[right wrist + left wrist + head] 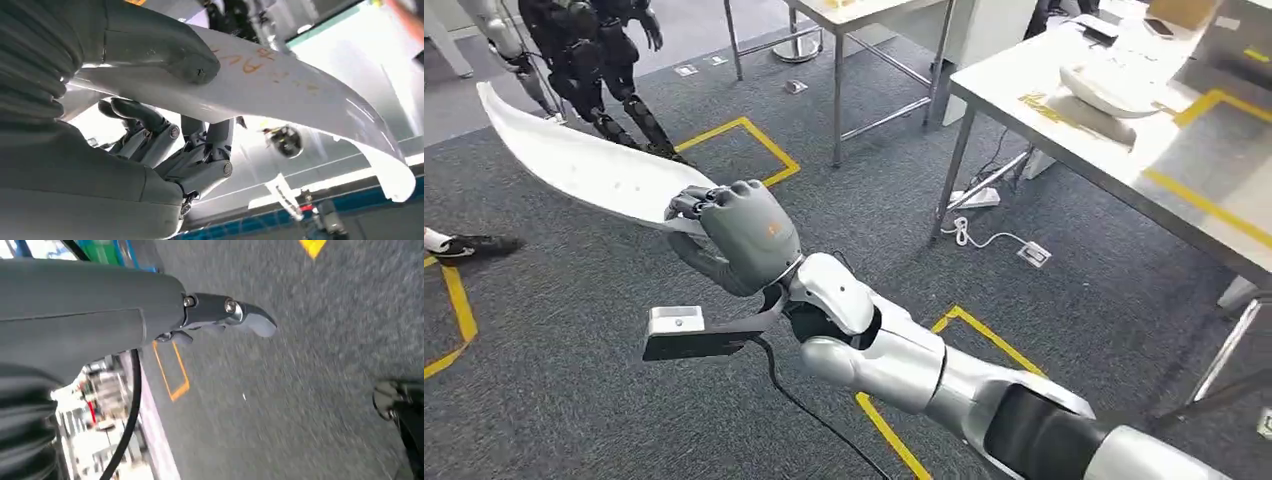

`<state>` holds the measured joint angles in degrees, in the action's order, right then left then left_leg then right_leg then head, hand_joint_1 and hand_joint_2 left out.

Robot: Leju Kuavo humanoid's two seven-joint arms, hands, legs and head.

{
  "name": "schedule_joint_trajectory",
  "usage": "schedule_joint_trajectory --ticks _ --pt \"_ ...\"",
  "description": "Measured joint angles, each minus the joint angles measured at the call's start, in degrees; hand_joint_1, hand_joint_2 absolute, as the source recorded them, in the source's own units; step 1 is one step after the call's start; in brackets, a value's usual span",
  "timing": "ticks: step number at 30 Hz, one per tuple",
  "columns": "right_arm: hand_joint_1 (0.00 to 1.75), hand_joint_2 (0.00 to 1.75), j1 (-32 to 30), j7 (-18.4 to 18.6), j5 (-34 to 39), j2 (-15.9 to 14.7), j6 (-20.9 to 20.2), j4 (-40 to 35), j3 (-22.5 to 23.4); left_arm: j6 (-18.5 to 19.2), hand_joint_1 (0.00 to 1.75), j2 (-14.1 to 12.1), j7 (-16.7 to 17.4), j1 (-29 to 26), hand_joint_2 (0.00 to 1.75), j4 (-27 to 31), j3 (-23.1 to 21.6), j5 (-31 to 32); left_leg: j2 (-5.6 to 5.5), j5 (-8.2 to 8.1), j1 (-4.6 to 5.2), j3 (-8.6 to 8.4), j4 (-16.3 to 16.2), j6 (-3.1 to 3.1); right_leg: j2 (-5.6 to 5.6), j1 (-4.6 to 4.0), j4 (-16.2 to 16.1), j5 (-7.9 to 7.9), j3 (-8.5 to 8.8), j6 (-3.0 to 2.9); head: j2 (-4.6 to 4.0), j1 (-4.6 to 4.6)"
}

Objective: Take the parts from the cabinet and place them on the table.

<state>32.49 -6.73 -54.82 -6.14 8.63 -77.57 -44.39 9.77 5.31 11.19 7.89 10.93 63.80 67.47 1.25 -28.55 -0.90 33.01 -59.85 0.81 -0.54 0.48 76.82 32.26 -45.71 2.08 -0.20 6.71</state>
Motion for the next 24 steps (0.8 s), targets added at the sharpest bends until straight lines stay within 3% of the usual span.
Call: schedule_joint_trajectory --ticks 1,2,4,5,6,9,10,11,12,13,15,16,17,19,20,21,24 --pt "1.75 1.75 -0.2 0.0 0.1 -0.3 0.0 0.1 0.1 0.0 0.0 0.0 0.0 0.2 1.75 0.0 0.0 0.2 0.91 -0.08 0.09 -0.05 0.0 0.07 0.04 0.0 0.6 -0.6 -0.49 -0.06 0.0 0.02" --pt "1.75 1.75 -0.3 0.0 0.1 -0.4 0.0 0.1 0.2 0.0 0.0 0.0 0.0 0.3 1.75 0.0 0.0 0.2 1.66 -0.16 0.12 -0.12 0.0 0.1 0.12 -0.01 -1.7 -2.25 0.57 -0.19 0.0 0.02" --pt "1.75 1.75 -0.2 0.0 0.2 -0.6 0.1 0.1 0.4 0.0 0.0 0.1 0.0 0.5 1.75 0.0 -0.1 0.2 3.05 -0.43 0.19 -0.47 0.0 -0.05 1.28 -0.22 -11.8 -6.8 6.18 -0.7 0.0 0.02" --pt "1.75 1.75 -0.1 -0.2 0.2 -0.7 0.2 0.1 0.6 0.0 0.0 0.2 0.1 0.6 1.75 0.0 -0.2 0.2 3.61 -0.62 0.28 -0.76 0.0 -0.23 4.18 -0.65 -16.8 -7.94 9.16 -1.19 0.0 0.02" --pt "1.75 1.75 0.0 -0.3 0.3 -0.7 0.2 0.1 0.8 0.0 0.0 0.2 0.1 0.6 1.75 0.0 -0.4 0.2 4.04 -0.93 0.72 -0.81 -0.1 -0.65 5.53 -1.13 -17.6 -7.39 9.44 -1.61 0.0 -0.11" --pt "1.75 1.75 0.5 -1.6 1.0 -1.1 0.5 0.5 1.0 0.0 0.0 0.2 0.6 0.8 1.75 0.0 -0.5 0.3 5.76 -1.07 0.5 -1.48 0.4 -1.45 3.25 -1.5 -17.7 -7.52 9.13 -2.35 0.0 -0.07" --pt "1.75 1.75 0.6 -1.8 1.3 -1.2 0.6 0.7 1.2 0.0 0.0 0.2 0.7 1.0 1.75 0.0 -0.6 0.4 6.41 -1.35 0.58 -1.89 0.5 -1.89 2.5 -1.11 -18.4 -7.79 9.42 -2.8 0.0 -0.09" --pt "1.75 1.75 0.7 -1.8 1.5 -1.2 0.9 0.9 1.3 0.0 0.0 0.1 0.9 1.1 1.75 0.0 -0.8 0.5 3.73 -1.96 0.18 -1.54 -0.5 -2.21 1.97 -0.74 -18.8 -8.04 9.99 -3.04 0.0 -0.09" --pt "1.75 1.75 1.2 -1.9 1.6 -1.2 1.1 1.3 1.4 0.0 0.0 0.2 1.1 1.0 1.75 0.0 -0.9 0.6 1.24 -3.6 0.21 -0.43 -2.9 -2.27 1.52 -0.51 -18.8 -8.04 10.03 -3.39 0.0 -0.45" --pt "1.75 1.75 1.5 -2.0 1.6 -1.0 1.2 1.5 1.4 0.0 0.0 0.2 1.2 1.0 1.75 0.0 -0.9 0.6 -0.16 -5.58 0.16 1.47 -6.9 -2.41 0.91 -0.41 -18.8 -8.11 10.03 -3.53 0.0 -0.55" --pt "1.75 1.75 1.5 -2.1 1.7 -0.9 1.2 2.2 1.3 0.0 0.0 0.2 1.4 0.9 1.75 -0.1 -0.9 0.6 -0.95 -8.46 0.16 6.06 -15.4 -2.6 -0.68 -0.43 -18.8 -8.06 10.04 -3.58 0.0 -0.57" --pt "1.75 1.75 1.5 -2.1 1.7 -1.0 1.2 2.5 1.3 0.0 0.0 0.2 1.7 0.9 1.75 -0.1 -1.0 0.7 -0.97 -8.01 0.15 7.22 -16.8 -2.61 -1.54 -0.43 -18.7 -8.06 10.05 -3.57 0.0 -0.53" --pt "1.75 1.75 1.5 -2.0 1.7 -0.9 1.4 2.8 1.3 0.0 0.0 0.2 1.9 0.9 1.75 -0.1 -1.0 0.9 -0.99 -6.18 0.14 7.0 -15.3 -2.6 -2.37 -0.37 -18.6 -8.05 10.07 -3.55 0.0 -0.59" --pt "1.75 1.75 1.5 -1.6 1.6 -0.9 1.8 2.9 1.3 0.0 0.0 0.1 2.4 1.1 1.75 0.0 -1.1 1.1 -1.77 -0.73 -0.04 3.77 -6.9 -2.57 -3.93 -0.12 -18.3 -7.86 10.11 -3.25 0.0 -0.57" --pt "1.75 1.75 1.5 -1.5 1.6 -0.7 2.0 2.9 1.4 0.0 0.0 0.0 2.6 1.1 1.75 0.0 -1.2 1.2 -3.93 1.56 -0.38 1.62 -1.8 -2.68 -4.65 0.01 -17.9 -7.63 9.98 -2.89 0.0 -0.57" --pt "1.75 1.75 1.5 -1.2 1.4 -0.6 2.2 2.9 1.5 0.0 0.0 0.0 2.6 1.1 1.75 -0.1 -1.2 1.2 -6.22 0.3 -0.43 1.15 -0.7 -2.57 -5.23 -0.24 -17.5 -7.5 9.58 -2.39 0.0 -0.74" --pt "1.75 1.75 1.4 -0.8 1.0 -0.3 2.2 2.9 2.0 0.0 0.0 -0.1 1.7 1.4 1.75 0.0 -1.2 0.3 -4.46 0.63 0.0 0.9 -0.7 -1.35 -7.1 0.21 -17.9 -8.12 9.08 -1.27 0.0 -0.7"
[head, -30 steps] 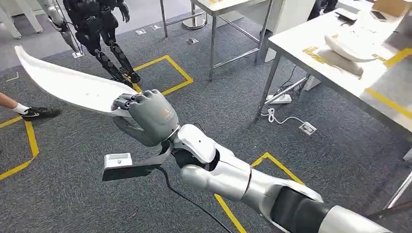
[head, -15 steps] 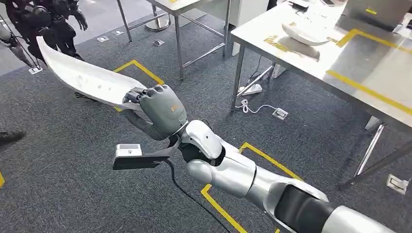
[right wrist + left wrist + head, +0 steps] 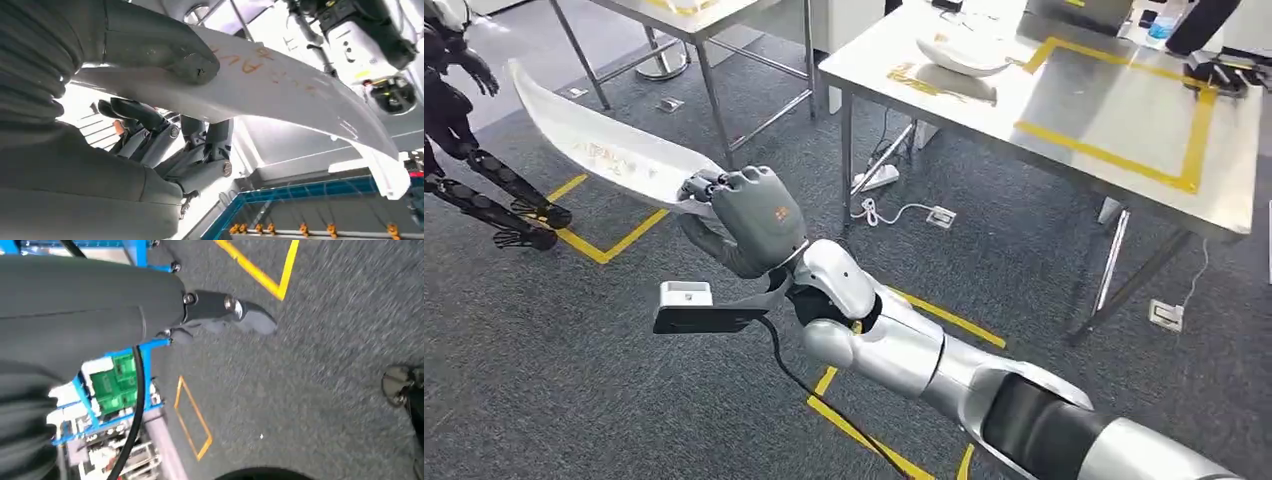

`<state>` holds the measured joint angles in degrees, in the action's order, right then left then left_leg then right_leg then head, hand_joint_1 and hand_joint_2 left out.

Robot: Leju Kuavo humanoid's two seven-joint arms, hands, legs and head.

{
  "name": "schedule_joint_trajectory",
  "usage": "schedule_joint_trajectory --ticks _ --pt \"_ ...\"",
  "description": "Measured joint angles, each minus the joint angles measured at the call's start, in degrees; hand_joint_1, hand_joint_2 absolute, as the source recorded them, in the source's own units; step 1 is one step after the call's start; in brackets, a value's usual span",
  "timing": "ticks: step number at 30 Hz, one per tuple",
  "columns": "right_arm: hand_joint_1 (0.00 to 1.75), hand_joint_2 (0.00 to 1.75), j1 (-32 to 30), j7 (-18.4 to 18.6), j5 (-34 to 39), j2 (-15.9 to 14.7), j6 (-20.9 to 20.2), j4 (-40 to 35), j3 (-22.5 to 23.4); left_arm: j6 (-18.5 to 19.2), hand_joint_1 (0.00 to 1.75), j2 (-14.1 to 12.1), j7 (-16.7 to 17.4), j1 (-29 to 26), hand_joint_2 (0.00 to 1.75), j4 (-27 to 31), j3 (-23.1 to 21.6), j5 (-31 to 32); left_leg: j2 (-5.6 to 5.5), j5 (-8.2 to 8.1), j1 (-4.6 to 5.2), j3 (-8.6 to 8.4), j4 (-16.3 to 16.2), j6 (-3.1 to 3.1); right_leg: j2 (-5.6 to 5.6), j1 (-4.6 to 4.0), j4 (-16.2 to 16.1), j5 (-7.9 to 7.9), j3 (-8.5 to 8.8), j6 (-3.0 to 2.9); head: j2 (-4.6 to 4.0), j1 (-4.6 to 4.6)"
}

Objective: Take the parts from the cabinet and place them on the table.

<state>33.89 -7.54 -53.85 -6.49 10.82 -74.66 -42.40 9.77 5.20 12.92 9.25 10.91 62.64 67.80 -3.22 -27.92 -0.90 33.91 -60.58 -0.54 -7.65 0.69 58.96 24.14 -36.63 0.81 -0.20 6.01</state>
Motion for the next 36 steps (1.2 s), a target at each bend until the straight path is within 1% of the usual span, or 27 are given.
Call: schedule_joint_trajectory --ticks 1,2,3,4,5,6,7,8,10,11,12,16,17,18,19,21,22,23,24,26,27,28,31,32,33,34,36 --pt "1.75 1.75 0.0 0.0 -0.2 0.0 0.0 0.0 0.2 0.0 0.0 0.0 -0.2 0.1 1.75 0.0 0.0 -0.1 0.63 0.26 -0.19 -0.12 0.3 0.48 -0.6 -0.01 -0.1 -0.08 -0.17 0.37 0.0 -0.02" --pt "1.75 1.75 -0.1 0.0 -0.2 0.0 0.0 0.0 0.6 0.0 0.0 0.0 -0.3 0.2 1.75 0.0 0.0 -0.1 1.43 0.49 -0.36 -0.23 0.6 0.85 0.5 -0.01 0.4 0.17 -0.31 0.4 0.0 0.0" --pt "1.75 1.75 0.0 0.1 -0.3 0.0 0.0 0.0 0.8 0.0 0.0 -0.2 -0.4 0.2 1.75 0.1 0.0 -0.1 1.88 0.51 -0.29 -0.27 0.7 1.19 3.59 -0.43 2.3 1.58 -1.28 0.52 0.0 0.47" --pt "1.75 1.75 0.2 0.1 -0.3 0.0 0.0 0.0 0.8 0.0 0.0 -0.3 -0.4 0.1 1.75 0.1 0.0 -0.1 2.55 0.5 -0.11 -0.24 0.7 1.49 5.52 -0.45 6.0 3.68 -3.13 0.7 0.0 0.57" --pt "1.75 1.75 0.1 0.1 -0.3 0.2 0.0 0.0 0.8 0.0 0.0 -0.4 -0.4 -0.1 1.75 0.1 0.0 0.0 3.32 0.42 0.09 -0.23 0.7 1.63 6.54 -0.38 10.9 5.86 -5.45 0.82 0.0 0.53" --pt "1.75 1.75 -0.1 0.1 -0.3 0.2 0.0 0.0 0.8 0.0 0.0 -0.7 -0.3 -0.2 1.75 0.1 0.0 0.0 4.26 0.32 0.26 -0.22 0.7 1.79 7.02 -0.36 15.6 7.53 -7.74 0.88 0.0 0.55" --pt "1.75 1.75 -0.3 0.2 -0.3 0.2 0.0 0.0 0.8 0.0 0.0 -0.7 -0.3 -0.3 1.75 0.1 0.0 0.0 5.01 0.27 0.36 -0.22 0.7 1.85 7.18 -0.37 17.9 7.89 -8.86 0.87 0.0 0.55" --pt "1.75 1.75 -0.4 0.4 -0.3 0.2 -0.1 0.0 0.8 0.0 0.0 -0.8 -0.6 -0.4 1.75 0.1 0.0 0.0 5.73 0.21 0.44 -0.26 0.7 1.9 7.24 -0.39 17.4 7.06 -8.6 0.76 0.0 0.55" --pt "1.75 1.75 -0.4 0.7 -0.5 0.2 -0.2 -0.1 0.9 0.0 0.0 -0.9 -0.8 -0.4 1.75 0.1 0.0 0.0 7.1 0.01 0.57 -0.5 0.7 1.85 8.01 -0.62 8.9 2.87 -3.94 0.14 0.0 0.55" --pt "1.75 1.75 -0.4 0.7 -0.5 0.3 -0.3 -0.3 1.1 0.0 0.0 -0.9 -1.0 -0.4 1.75 0.1 0.0 0.0 7.72 -0.13 0.6 -0.73 0.7 1.75 9.72 -0.98 3.3 0.89 -0.63 -0.36 0.0 0.57" --pt "1.75 1.75 -0.3 0.7 -0.5 0.4 -0.3 -0.5 1.3 0.0 0.0 -0.9 -1.0 -0.4 1.75 0.1 0.0 0.0 8.21 -0.32 0.74 -0.9 0.7 1.48 13.04 -1.79 0.1 1.51 0.88 -1.12 0.0 0.48" --pt "1.75 1.75 -0.4 1.2 -1.0 0.8 -0.6 -0.9 1.6 0.0 0.0 -0.9 -1.0 -0.4 1.75 0.1 0.0 0.0 10.74 -0.75 0.71 -1.82 1.2 0.32 10.26 -2.1 -0.4 1.05 1.01 -1.79 0.0 0.5" --pt "1.75 1.75 -0.7 1.8 -1.3 0.9 -0.7 -1.3 1.7 0.0 0.0 -1.0 -0.9 -0.4 1.75 0.1 0.0 0.0 9.92 -1.18 0.63 -1.5 0.9 -0.15 9.66 -1.1 -1.1 0.5 1.89 -2.11 0.0 0.57" --pt "1.75 1.75 -0.8 2.1 -1.6 1.0 -0.8 -1.7 1.9 0.0 0.0 -1.0 -0.9 -0.4 1.75 0.1 0.0 0.0 6.82 -2.2 0.56 -1.27 -0.6 -0.41 9.09 -1.01 -1.3 0.43 1.99 -2.35 0.0 0.44" --pt "1.75 1.75 -0.8 2.3 -1.9 1.5 -1.0 -2.0 2.0 0.0 0.0 -1.0 -0.9 -0.7 1.75 0.0 0.0 0.0 4.8 -4.21 0.49 0.11 -3.8 -0.53 8.47 -0.86 -1.3 0.32 1.98 -2.59 0.0 0.15" --pt "1.75 1.75 -1.3 2.7 -2.1 1.9 -1.4 -2.6 2.0 0.0 0.0 -1.2 -0.9 -1.2 1.75 0.0 0.0 0.0 3.51 -7.96 0.42 4.65 -13.0 -0.9 6.73 -0.77 -1.3 0.34 1.98 -2.59 0.0 0.18" --pt "1.75 1.75 -1.6 2.8 -2.2 1.9 -1.5 -2.8 2.0 0.0 0.0 -1.3 -0.9 -1.4 1.75 0.0 0.0 0.0 3.48 -8.34 0.35 6.38 -15.9 -1.01 5.88 -0.73 -1.2 0.34 1.99 -2.58 0.0 0.2" --pt "1.75 1.75 -1.9 2.9 -2.3 1.9 -1.7 -2.9 2.0 0.0 0.0 -1.4 -0.9 -1.6 1.75 0.0 0.0 0.0 3.48 -7.34 0.27 6.8 -15.9 -1.08 5.06 -0.65 -1.2 0.35 2.01 -2.56 0.0 0.22" --pt "1.75 1.75 -2.1 3.0 -2.4 2.0 -2.0 -3.1 2.1 0.0 0.0 -1.4 -0.9 -1.6 1.75 0.0 0.0 0.0 3.41 -5.03 0.17 6.05 -13.3 -1.18 4.18 -0.51 -1.1 0.41 2.01 -2.46 0.0 0.2" --pt "1.75 1.75 -2.3 3.3 -2.6 2.0 -2.6 -3.9 2.2 0.0 0.0 -1.5 -1.2 -1.7 1.75 0.1 0.0 0.1 1.99 0.54 -0.33 1.98 -3.7 -1.57 2.71 -0.1 -0.4 0.8 1.99 -1.83 0.0 0.18" --pt "1.75 1.75 -2.3 3.3 -2.9 2.1 -2.9 -4.3 2.3 0.0 0.0 -1.5 -1.3 -1.8 1.75 0.0 0.0 0.1 -1.23 0.94 -0.98 0.58 -0.1 -1.97 2.05 0.03 0.1 1.08 1.69 -1.35 0.0 0.2" --pt "1.75 1.75 -2.3 3.3 -3.0 2.1 -3.1 -4.6 2.3 0.0 0.0 -1.4 -1.6 -1.8 1.75 0.0 0.0 0.1 -2.16 0.41 -0.82 0.02 0.4 -1.72 1.32 -0.16 0.7 1.31 1.2 -0.86 0.0 -0.09" --pt "1.75 1.75 -3.0 3.1 -3.2 2.1 -3.5 -5.0 2.6 0.0 0.0 -1.5 -2.0 -1.9 1.75 0.0 0.0 0.1 -0.09 0.47 -0.31 0.02 0.1 -0.37 -0.44 0.21 -0.1 0.63 0.9 0.38 0.0 0.07" --pt "1.75 1.75 -3.1 2.9 -3.2 2.1 -3.5 -5.0 2.6 0.0 0.0 -1.4 -2.1 -1.9 1.75 0.0 0.0 0.1 0.73 0.76 -0.71 -0.05 0.6 0.12 -0.6 0.24 0.1 0.71 0.64 0.59 0.0 0.07" --pt "1.75 1.75 -3.1 2.7 -3.2 2.1 -3.5 -5.0 2.7 0.0 0.0 -1.4 -2.1 -1.8 1.75 0.1 0.0 0.1 1.38 0.84 -0.62 -0.1 0.6 0.38 2.36 -0.16 1.2 1.47 0.24 0.67 0.0 0.22" --pt "1.75 1.75 -3.0 2.5 -3.2 2.1 -3.5 -5.0 2.7 0.0 0.0 -1.4 -2.3 -2.0 1.75 0.1 0.0 0.1 2.09 0.78 -0.47 -0.07 0.6 0.85 5.1 -0.32 4.4 3.56 -1.52 0.83 0.0 0.64" --pt "1.75 1.75 -3.2 2.3 -3.1 2.1 -3.4 -5.0 2.7 0.0 0.0 -1.5 -2.2 -2.2 1.75 0.1 0.0 0.1 3.7 0.64 -0.07 -0.03 0.6 1.15 6.98 -0.21 13.9 7.85 -5.99 1.01 0.0 0.59"
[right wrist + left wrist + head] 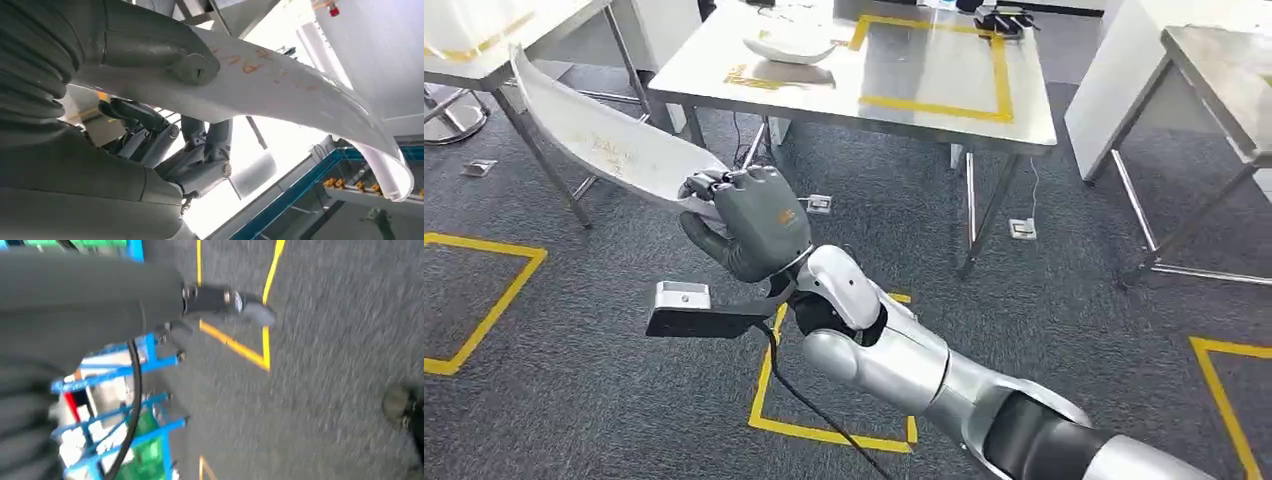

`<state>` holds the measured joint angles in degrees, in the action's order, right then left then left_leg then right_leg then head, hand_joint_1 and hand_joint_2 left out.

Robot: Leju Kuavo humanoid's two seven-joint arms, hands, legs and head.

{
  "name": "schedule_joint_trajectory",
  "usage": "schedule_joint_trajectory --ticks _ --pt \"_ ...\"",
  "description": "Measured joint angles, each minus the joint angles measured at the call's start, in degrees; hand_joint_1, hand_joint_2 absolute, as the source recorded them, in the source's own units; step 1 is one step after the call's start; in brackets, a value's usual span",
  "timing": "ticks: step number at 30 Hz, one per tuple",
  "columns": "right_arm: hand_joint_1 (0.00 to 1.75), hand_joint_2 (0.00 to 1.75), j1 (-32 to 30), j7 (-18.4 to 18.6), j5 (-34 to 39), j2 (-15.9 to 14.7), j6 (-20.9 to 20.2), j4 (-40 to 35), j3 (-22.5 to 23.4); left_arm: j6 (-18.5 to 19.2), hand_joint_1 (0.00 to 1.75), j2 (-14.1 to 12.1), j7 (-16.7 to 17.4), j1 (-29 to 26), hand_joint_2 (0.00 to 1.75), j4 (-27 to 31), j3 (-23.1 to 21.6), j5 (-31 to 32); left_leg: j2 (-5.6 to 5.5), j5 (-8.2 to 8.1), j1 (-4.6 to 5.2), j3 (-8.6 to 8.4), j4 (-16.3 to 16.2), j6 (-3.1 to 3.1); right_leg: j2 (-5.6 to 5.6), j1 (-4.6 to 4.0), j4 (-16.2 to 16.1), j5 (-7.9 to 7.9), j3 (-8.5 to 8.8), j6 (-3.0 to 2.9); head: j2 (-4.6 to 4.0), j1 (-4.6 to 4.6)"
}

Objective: Take the parts from the cabinet and place them on the table.

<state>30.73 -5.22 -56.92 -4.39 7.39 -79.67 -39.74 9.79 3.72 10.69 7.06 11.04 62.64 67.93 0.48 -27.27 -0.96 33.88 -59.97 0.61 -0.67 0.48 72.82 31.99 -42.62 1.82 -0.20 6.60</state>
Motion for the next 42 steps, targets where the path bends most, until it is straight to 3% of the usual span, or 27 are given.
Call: schedule_joint_trajectory --ticks 2,3,5,6,7,11,13,14,16,17,19,21,22,23,26,27,28,29,31,32,33,34,36,37,39,40,42 --pt "1.75 1.75 -0.4 0.1 0.0 0.0 0.0 0.0 0.0 0.0 0.0 0.0 0.2 -0.1 1.75 0.0 0.0 0.0 1.54 -0.1 0.24 0.01 0.0 0.15 0.2 -0.04 4.5 0.87 -2.19 -0.12 0.0 0.04" --pt "1.75 1.75 -0.5 0.1 0.0 0.0 0.0 0.0 0.0 0.0 0.0 0.0 0.2 -0.1 1.75 0.0 0.0 0.0 2.33 -0.17 0.34 -0.05 0.0 0.2 0.28 -0.09 2.8 -0.55 -1.29 -0.34 0.0 0.02" --pt "1.75 1.75 -0.4 0.1 0.0 0.0 0.0 0.0 0.0 0.0 0.0 0.0 0.2 0.1 1.75 0.0 0.0 -0.1 3.78 -0.39 0.47 -0.39 0.0 0.13 1.38 -0.53 -7.6 -5.39 4.54 -1.16 0.0 0.04" --pt "1.75 1.75 -0.4 0.1 0.0 0.0 0.0 0.0 0.1 0.0 0.0 0.0 0.2 0.1 1.75 0.0 0.0 -0.1 4.39 -0.53 0.5 -0.64 0.0 0.01 3.82 -1.08 -12.6 -6.54 7.4 -1.85 0.0 0.04" --pt "1.75 1.75 -0.3 0.1 0.0 0.0 0.0 0.0 0.1 0.0 0.0 0.1 0.2 0.1 1.75 0.0 0.0 -0.1 4.83 -0.7 0.82 -0.66 -0.1 -0.29 5.44 -1.75 -13.4 -5.67 7.67 -2.46 0.0 -0.11" --pt "1.75 1.75 -0.4 0.1 0.0 0.0 0.0 -0.1 0.3 0.0 0.0 0.1 0.2 0.3 1.75 0.0 0.0 -0.1 7.29 -0.94 0.87 -1.49 0.4 -1.48 2.52 -1.57 -14.4 -6.36 7.53 -3.36 0.0 -0.02" --pt "1.75 1.75 -0.1 0.2 0.0 0.1 0.0 -0.2 0.5 0.0 0.0 0.2 0.3 0.4 1.75 0.1 0.0 -0.1 2.2 -2.97 0.52 -0.17 -2.4 -2.05 1.49 -0.75 -15.0 -6.9 8.47 -3.83 0.0 -0.28" --pt "1.75 1.75 0.0 0.0 0.0 0.3 0.0 -0.2 0.5 0.0 0.0 0.2 0.3 0.3 1.75 0.0 0.0 -0.2 0.72 -4.82 0.44 1.48 -5.9 -2.18 1.0 -0.66 -15.0 -6.91 8.45 -3.99 0.0 -0.46" --pt "1.75 1.75 -0.1 -0.1 0.0 0.5 -0.1 -0.2 0.4 0.0 0.0 0.1 0.5 0.0 1.75 0.0 0.0 -0.2 -0.24 -8.23 0.33 5.85 -14.7 -2.56 -0.56 -0.62 -14.9 -6.88 8.45 -4.03 0.0 -0.46" --pt "1.75 1.75 -0.2 -0.1 0.0 0.5 -0.1 -0.2 0.4 0.0 0.0 0.1 0.5 -0.1 1.75 0.0 0.0 -0.1 -0.25 -8.08 0.28 6.89 -16.4 -2.7 -1.38 -0.56 -14.9 -6.87 8.45 -4.02 0.0 -0.46" --pt "1.75 1.75 -0.3 -0.3 0.0 0.5 0.0 -0.1 0.4 0.0 0.0 0.0 0.5 -0.1 1.75 0.0 0.0 0.0 -0.3 -4.04 0.04 5.26 -12.0 -2.85 -2.62 -0.3 -14.6 -6.75 8.45 -3.83 0.0 -0.44" --pt "1.75 1.75 -0.4 -1.0 0.8 0.5 1.2 -0.1 0.5 0.0 0.0 0.0 0.3 0.0 1.75 0.0 0.0 0.2 -1.14 1.11 -0.45 0.66 -1.5 -3.22 -3.8 0.08 -13.7 -6.21 8.41 -3.04 0.0 -0.46" --pt "1.75 1.75 -0.5 -1.3 1.2 0.5 1.6 -0.1 0.6 0.0 0.0 0.1 0.3 0.1 1.75 0.0 0.0 0.2 -2.58 -0.54 -0.36 0.22 -0.6 -3.41 -4.11 -0.12 -13.4 -6.0 8.09 -2.58 0.0 -0.8" --pt "1.75 1.75 -0.5 -1.5 1.3 0.4 1.8 -0.1 0.8 0.0 0.0 0.1 0.3 0.3 1.75 0.0 0.0 0.2 -2.39 -0.19 -0.33 -0.11 -0.4 -2.45 -4.59 -0.16 -13.1 -5.91 7.75 -2.25 0.0 -0.9" --pt "1.75 1.75 -0.8 -1.6 1.1 0.3 2.5 -0.1 1.0 0.0 0.0 0.1 0.4 0.3 1.75 0.0 -0.1 0.3 -1.79 0.02 -0.11 0.11 -0.5 -1.31 -4.96 -0.08 -13.4 -6.21 7.61 -1.45 0.0 -0.72" --pt "1.75 1.75 -0.9 -1.5 0.6 0.2 3.0 -0.1 1.0 0.0 0.0 0.2 0.4 0.3 1.75 0.0 -0.1 0.4 -1.42 0.22 -0.36 0.07 -0.3 -0.91 -4.0 0.0 -12.9 -5.83 7.53 -1.23 0.0 -0.7" --pt "1.75 1.75 -0.8 -1.4 0.4 0.1 3.5 -0.1 1.1 0.0 0.0 0.2 0.4 0.3 1.75 0.0 -0.1 0.4 -1.35 0.22 -0.32 0.08 -0.2 -0.55 -1.59 -0.34 -10.9 -4.5 6.65 -1.0 0.0 -0.37" --pt "1.75 1.75 -0.8 -1.2 0.2 0.1 3.9 -0.1 1.2 0.0 0.0 0.2 0.4 0.2 1.75 0.0 -0.2 0.6 -1.13 0.24 -0.24 0.14 -0.2 -0.38 -0.41 -0.29 -7.4 -2.45 4.86 -0.77 0.0 -0.24" --pt "1.75 1.75 -1.1 -1.1 -0.1 0.0 4.3 -0.1 1.2 0.0 0.0 0.1 0.6 0.1 1.75 0.0 -0.2 0.9 -0.51 0.15 -0.07 0.25 -0.2 -0.18 0.19 -0.16 1.7 1.32 0.36 -0.6 0.0 -0.28" --pt "1.75 1.75 -1.3 -0.9 -0.2 -0.1 4.5 -0.1 1.2 0.0 0.0 0.1 0.8 0.1 1.75 0.0 -0.2 1.0 -0.24 0.14 0.0 0.27 -0.3 -0.17 0.21 -0.18 4.5 1.75 -1.08 -0.64 0.0 -0.26" --pt "1.75 1.75 -1.5 -0.8 -0.4 -0.2 4.7 -0.1 1.3 0.0 0.0 0.1 1.0 0.1 1.75 0.0 -0.3 1.1 -0.01 0.14 0.03 0.22 -0.3 -0.17 0.21 -0.18 4.1 0.79 -1.02 -0.77 0.0 -0.28" --pt "1.75 1.75 -1.5 -0.6 -0.4 -0.2 4.7 -0.1 1.3 0.0 0.0 0.1 1.2 0.1 1.75 0.0 -0.4 1.1 0.18 0.13 0.08 0.17 -0.3 -0.18 0.21 -0.22 1.1 -1.27 0.42 -1.0 0.0 -0.26" --pt "1.75 1.75 -1.3 -0.2 -0.5 -0.3 4.8 -0.5 1.6 0.0 0.0 0.1 1.4 0.3 1.75 0.0 -0.9 1.3 0.43 0.06 0.12 -0.03 -0.3 -0.27 0.48 -0.46 -9.1 -6.15 5.72 -1.79 0.0 -0.26" --pt "1.75 1.75 -1.1 0.0 -0.5 -0.3 4.8 -0.8 1.9 0.0 0.0 0.2 1.5 0.4 1.75 0.0 -1.1 1.5 0.57 0.02 0.12 -0.03 -0.2 -0.36 1.03 -0.77 -13.0 -6.17 7.48 -2.31 0.0 -0.3" --pt "1.75 1.75 -0.7 0.6 -0.6 -0.3 4.6 -1.2 2.3 0.0 0.0 0.2 1.6 0.6 1.75 0.0 -1.3 1.7 0.66 0.11 0.34 0.13 -0.1 -1.08 0.96 -1.06 -13.4 -6.22 7.49 -2.31 0.0 -0.26" --pt "1.75 1.75 -0.8 0.9 -0.7 -0.5 4.5 -1.4 2.4 0.0 0.0 0.0 1.7 0.6 1.75 0.1 -1.4 1.8 0.75 -0.28 0.65 0.07 -0.2 -0.56 0.81 -0.82 -13.7 -6.45 7.6 -1.57 0.0 -0.28" --pt "1.75 1.75 -0.9 1.0 -0.9 -0.5 4.3 -1.7 2.4 0.0 0.0 0.1 1.8 0.8 1.75 0.0 -1.6 2.0 0.86 0.02 0.58 -0.16 0.1 -0.7 0.66 -0.88 -13.7 -6.42 7.63 -1.78 0.0 -0.33"
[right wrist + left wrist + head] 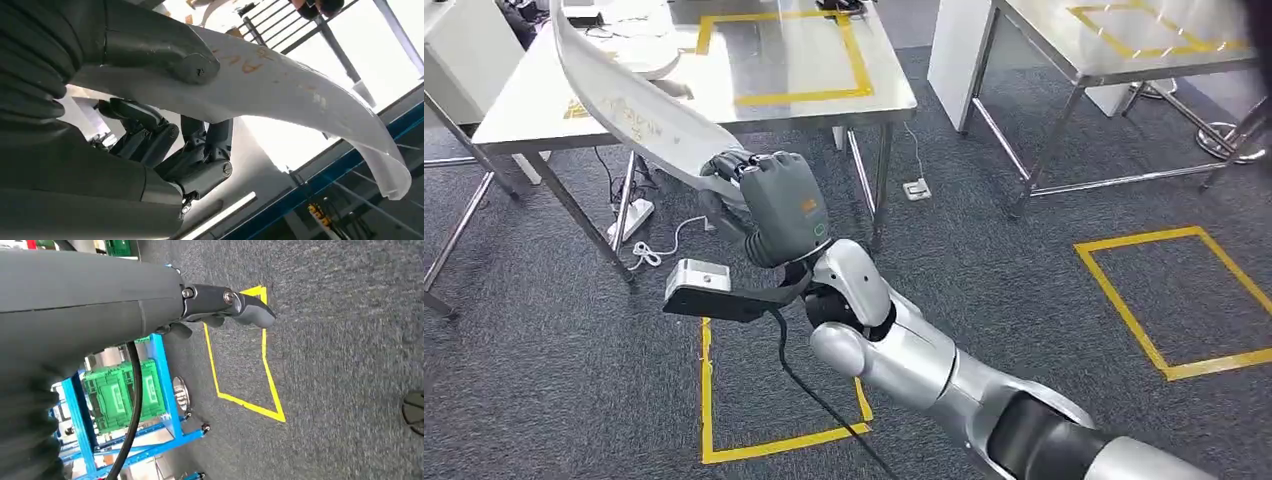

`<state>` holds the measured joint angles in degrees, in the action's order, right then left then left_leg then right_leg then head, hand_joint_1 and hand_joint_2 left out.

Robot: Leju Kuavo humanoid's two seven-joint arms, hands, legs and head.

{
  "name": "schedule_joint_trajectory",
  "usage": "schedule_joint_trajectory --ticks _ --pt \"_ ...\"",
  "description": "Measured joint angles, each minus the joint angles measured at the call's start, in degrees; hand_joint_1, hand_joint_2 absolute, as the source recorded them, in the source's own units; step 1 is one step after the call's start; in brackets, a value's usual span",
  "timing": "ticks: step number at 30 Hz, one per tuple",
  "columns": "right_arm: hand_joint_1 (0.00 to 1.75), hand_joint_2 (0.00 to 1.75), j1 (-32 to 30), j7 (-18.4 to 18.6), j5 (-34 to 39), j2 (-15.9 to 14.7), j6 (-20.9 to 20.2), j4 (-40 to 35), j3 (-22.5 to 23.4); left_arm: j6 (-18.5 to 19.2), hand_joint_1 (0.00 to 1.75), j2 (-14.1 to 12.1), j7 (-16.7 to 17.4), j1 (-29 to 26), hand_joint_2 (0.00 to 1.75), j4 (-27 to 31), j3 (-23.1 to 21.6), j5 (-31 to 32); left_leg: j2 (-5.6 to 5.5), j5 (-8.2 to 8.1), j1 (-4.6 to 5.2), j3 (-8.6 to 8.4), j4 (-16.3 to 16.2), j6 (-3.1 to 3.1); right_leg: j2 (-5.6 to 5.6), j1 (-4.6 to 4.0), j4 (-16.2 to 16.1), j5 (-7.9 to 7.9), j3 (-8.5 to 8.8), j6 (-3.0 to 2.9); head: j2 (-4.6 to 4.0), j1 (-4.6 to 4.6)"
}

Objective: Take the parts from the cabinet and place them on the table.

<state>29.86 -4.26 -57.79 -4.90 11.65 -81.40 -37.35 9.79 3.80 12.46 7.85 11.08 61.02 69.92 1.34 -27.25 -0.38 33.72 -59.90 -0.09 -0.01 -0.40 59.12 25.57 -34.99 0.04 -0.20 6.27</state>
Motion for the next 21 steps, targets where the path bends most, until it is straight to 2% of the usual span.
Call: schedule_joint_trajectory --ticks 4,7,10,13,14,15,16,18,19,20,21 --pt "1.75 1.75 -0.1 0.4 -0.3 -0.1 -0.1 -0.5 0.0 0.0 0.0 0.1 0.0 0.3 1.75 0.0 0.0 0.1 0.0 0.32 0.0 -0.3 0.6 -0.53 0.0 -0.02 0.0 0.04 0.0 -0.47 0.0 0.02" --pt "1.75 1.75 -0.5 0.6 -0.6 -0.1 -0.2 -1.0 0.1 0.0 0.0 0.1 0.0 0.3 1.75 0.0 0.0 -0.2 -0.02 0.44 -0.01 -0.39 0.8 -0.78 0.0 -0.03 0.0 0.05 0.0 -0.6 0.0 0.02" --pt "1.75 1.75 -0.9 0.6 -0.8 -0.2 -0.3 -1.0 0.1 0.0 0.0 0.1 -0.2 0.2 1.75 0.0 0.0 -0.3 -0.03 0.18 0.16 -0.27 0.6 -0.36 0.02 0.22 0.0 -0.02 0.03 -0.5 0.0 -0.02" --pt "1.75 1.75 -1.0 0.6 -0.9 -0.2 -0.3 -1.2 0.1 0.0 0.0 0.0 -0.3 0.3 1.75 0.0 0.0 -0.4 -0.03 0.36 0.33 -0.19 1.0 0.03 0.02 0.28 -0.5 -0.24 0.24 -0.11 0.0 -0.02" --pt "1.75 1.75 -1.0 0.5 -0.9 -0.2 -0.3 -1.4 0.2 0.0 0.0 0.1 -0.3 0.3 1.75 0.0 0.0 -0.4 -0.03 1.08 -0.45 -1.19 2.2 0.2 0.04 -0.13 -0.6 -0.09 0.37 0.12 0.0 0.04" --pt "1.75 1.75 -1.1 0.4 -1.0 -0.2 -0.2 -1.5 0.3 0.0 0.0 0.2 -0.3 0.3 1.75 0.0 0.0 -0.4 0.18 1.31 -0.55 -1.54 2.9 0.31 -0.11 0.02 0.5 0.57 0.14 0.36 0.0 0.08" --pt "1.75 1.75 -1.0 0.2 -1.0 -0.2 -0.2 -1.5 0.3 0.0 0.0 0.2 -0.3 0.4 1.75 0.0 0.0 -0.4 0.28 1.45 -0.68 -1.6 3.0 0.56 -0.17 0.21 3.3 2.42 -1.31 0.63 0.0 0.13" --pt "1.75 1.75 -1.4 0.2 -1.2 -0.3 -0.2 -1.5 0.3 0.0 0.0 0.2 -0.5 0.3 1.75 0.0 0.0 -0.4 0.29 1.34 -0.76 -1.56 3.0 0.56 -0.16 0.73 12.1 6.4 -5.77 1.26 0.0 0.13" --pt "1.75 1.75 -1.9 0.2 -1.2 -0.4 -0.2 -1.5 0.3 0.0 0.0 0.2 -0.5 0.3 1.75 0.0 0.0 -0.4 0.28 1.26 -0.85 -1.55 2.9 0.46 -0.16 1.05 15.8 7.38 -7.79 1.61 0.0 0.11" --pt "1.75 1.75 -2.1 0.1 -1.2 -0.4 -0.2 -1.5 0.3 0.0 0.0 0.2 -0.5 0.3 1.75 0.0 0.0 -0.5 0.26 1.13 -0.96 -1.55 2.8 0.26 -0.14 1.3 16.5 6.83 -8.39 1.86 0.0 0.15" --pt "1.75 1.75 -2.2 0.1 -1.2 -0.5 -0.2 -1.5 0.3 0.0 0.0 0.2 -0.6 0.3 1.75 0.0 0.0 -0.7 0.26 0.91 -1.21 -1.57 2.6 -0.05 -0.11 1.57 14.5 5.06 -7.63 2.18 0.0 0.11"
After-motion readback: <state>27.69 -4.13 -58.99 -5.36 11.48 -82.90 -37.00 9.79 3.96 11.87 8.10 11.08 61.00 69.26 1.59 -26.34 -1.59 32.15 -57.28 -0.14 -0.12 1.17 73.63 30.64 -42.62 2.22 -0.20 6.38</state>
